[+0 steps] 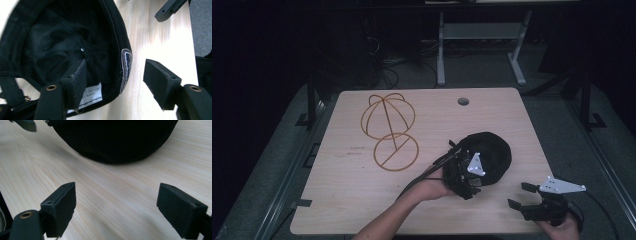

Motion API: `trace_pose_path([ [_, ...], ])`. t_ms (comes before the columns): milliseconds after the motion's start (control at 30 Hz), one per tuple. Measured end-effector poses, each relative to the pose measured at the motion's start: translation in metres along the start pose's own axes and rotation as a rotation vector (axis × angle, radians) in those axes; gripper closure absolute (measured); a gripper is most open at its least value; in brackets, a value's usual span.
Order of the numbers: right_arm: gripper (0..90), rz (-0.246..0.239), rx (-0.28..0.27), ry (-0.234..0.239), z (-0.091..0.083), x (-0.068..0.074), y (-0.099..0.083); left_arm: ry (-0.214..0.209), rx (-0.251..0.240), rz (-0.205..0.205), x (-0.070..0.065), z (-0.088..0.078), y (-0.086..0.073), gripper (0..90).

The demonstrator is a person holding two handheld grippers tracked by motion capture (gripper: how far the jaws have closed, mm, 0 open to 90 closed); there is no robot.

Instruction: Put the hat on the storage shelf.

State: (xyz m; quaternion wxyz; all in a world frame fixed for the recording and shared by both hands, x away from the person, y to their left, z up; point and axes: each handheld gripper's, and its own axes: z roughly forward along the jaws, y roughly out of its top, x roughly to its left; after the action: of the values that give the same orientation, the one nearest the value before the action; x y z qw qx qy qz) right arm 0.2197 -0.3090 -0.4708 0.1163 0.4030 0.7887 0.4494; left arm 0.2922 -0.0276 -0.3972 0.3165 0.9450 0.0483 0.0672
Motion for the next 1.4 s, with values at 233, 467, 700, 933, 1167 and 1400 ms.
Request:
trace_pose_path([
  [233, 15.3, -0.004, 0.004, 0.002, 0.001, 0.001, 0.0, -0.028, 0.015, -0.008, 0.0, 0.006, 0.001, 47.9],
  [467, 15.3, -0.005, 0.012, -0.007, 0.002, 0.001, 0.0, -0.066, 0.023, -0.007, 0.001, 0.003, 0.002, 67.4],
  [700, 15.3, 0.024, 0.031, -0.006, 0.002, -0.002, 0.0, -0.087, 0.018, -0.011, 0.002, 0.003, 0.002, 79.2],
  [933, 14.9, 0.022, -0.003, -0.009, 0.001, 0.0, 0.0, -0.113, -0.004, -0.007, 0.001, 0.0, 0.006, 80.5],
  [1167, 15.0, 0.024, -0.026, 0.011, 0.001, 0.004, 0.003, -0.142, -0.073, -0.029, 0.009, -0.016, 0.014, 80.7],
  [1400, 15.4, 0.0, -0.049, 0.01, 0.0, 0.011, 0.01, -0.172, -0.161, -0.084, 0.022, -0.037, 0.018, 80.8],
])
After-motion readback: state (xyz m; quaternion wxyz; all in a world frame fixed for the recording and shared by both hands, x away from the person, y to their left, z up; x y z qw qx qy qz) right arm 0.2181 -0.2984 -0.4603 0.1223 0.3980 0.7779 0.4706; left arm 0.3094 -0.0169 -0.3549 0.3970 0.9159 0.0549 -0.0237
